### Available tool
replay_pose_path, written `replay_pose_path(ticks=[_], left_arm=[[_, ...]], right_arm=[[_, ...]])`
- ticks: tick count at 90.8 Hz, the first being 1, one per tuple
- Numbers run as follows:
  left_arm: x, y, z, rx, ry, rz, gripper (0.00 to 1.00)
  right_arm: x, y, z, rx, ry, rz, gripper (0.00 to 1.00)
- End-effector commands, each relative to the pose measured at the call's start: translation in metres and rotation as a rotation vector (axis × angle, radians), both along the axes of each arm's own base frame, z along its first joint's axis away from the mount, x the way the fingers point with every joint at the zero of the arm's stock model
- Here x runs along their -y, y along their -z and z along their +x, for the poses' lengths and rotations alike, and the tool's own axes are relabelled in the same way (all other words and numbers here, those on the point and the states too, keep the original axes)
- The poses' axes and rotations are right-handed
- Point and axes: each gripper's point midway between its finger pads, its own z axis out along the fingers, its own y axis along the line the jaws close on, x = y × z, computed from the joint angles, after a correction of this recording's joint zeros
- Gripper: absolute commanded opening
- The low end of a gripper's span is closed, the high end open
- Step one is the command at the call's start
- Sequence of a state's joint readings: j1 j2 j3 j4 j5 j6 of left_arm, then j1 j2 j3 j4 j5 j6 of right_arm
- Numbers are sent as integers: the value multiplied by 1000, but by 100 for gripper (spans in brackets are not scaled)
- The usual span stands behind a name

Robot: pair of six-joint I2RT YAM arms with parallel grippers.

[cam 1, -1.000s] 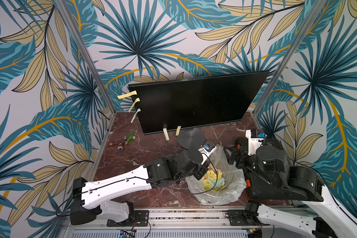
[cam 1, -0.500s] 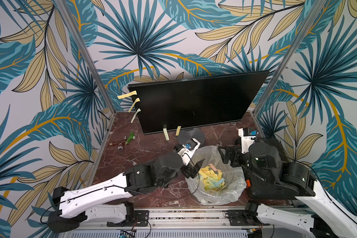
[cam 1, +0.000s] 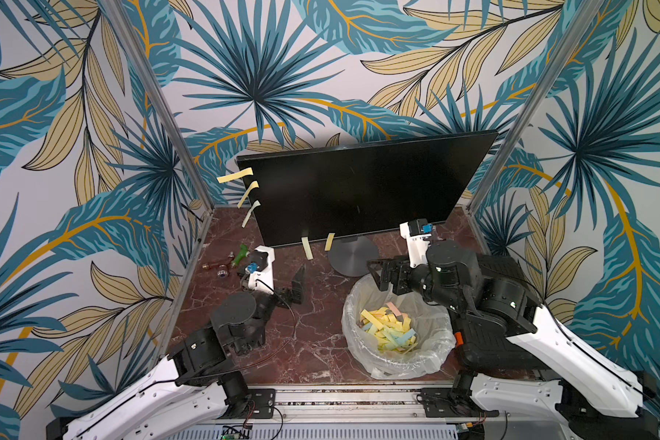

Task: Remove the sticky note from the monitor
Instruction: Tear off the sticky note from the monitor.

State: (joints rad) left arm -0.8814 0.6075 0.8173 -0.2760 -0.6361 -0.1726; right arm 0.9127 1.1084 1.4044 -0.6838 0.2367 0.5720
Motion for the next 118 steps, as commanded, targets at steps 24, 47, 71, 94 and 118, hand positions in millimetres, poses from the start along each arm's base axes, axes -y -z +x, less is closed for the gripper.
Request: replay_pose_path(ticks=[24, 47, 71, 94, 118], left_arm=[[-54, 2, 37, 6, -134, -116, 100], [-73, -6, 65, 43, -99, -192, 100], [-79, -13, 84, 67, -45, -168, 100], [-87, -27, 98, 96, -39, -151, 94], [-88, -42, 108, 117, -23, -137, 79]], right_arm=[[-71, -27, 10, 24, -185, 159, 91], [-103, -30, 13, 24, -253, 208, 91], [-123, -23, 13, 3, -288, 216, 91], [-135, -17, 12, -8, -308, 215, 91], [-138, -12, 12, -15, -309, 205, 91]])
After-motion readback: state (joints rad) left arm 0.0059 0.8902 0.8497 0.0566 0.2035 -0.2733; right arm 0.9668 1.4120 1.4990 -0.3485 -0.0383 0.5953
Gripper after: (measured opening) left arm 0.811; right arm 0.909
